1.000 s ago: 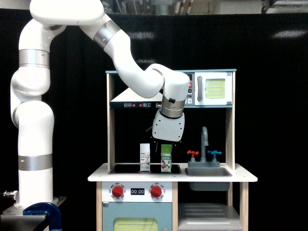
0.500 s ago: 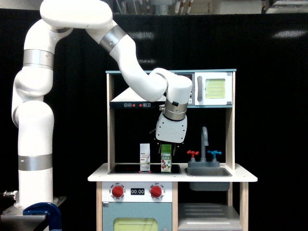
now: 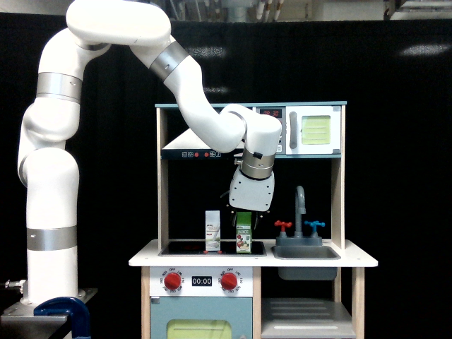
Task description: Put the green box into the sink
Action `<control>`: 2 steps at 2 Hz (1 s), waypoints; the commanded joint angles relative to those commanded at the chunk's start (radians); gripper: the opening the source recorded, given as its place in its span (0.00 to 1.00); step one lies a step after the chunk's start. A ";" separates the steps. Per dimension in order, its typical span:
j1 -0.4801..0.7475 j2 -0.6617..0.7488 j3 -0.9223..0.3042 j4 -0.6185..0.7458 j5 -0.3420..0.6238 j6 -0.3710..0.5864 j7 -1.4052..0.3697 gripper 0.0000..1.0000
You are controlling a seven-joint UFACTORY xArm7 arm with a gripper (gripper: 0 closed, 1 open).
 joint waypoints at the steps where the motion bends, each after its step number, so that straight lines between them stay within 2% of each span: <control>1: -0.017 0.001 0.021 -0.019 0.010 -0.018 -0.015 0.00; 2: -0.088 0.026 0.027 0.073 -0.036 0.065 -0.003 0.00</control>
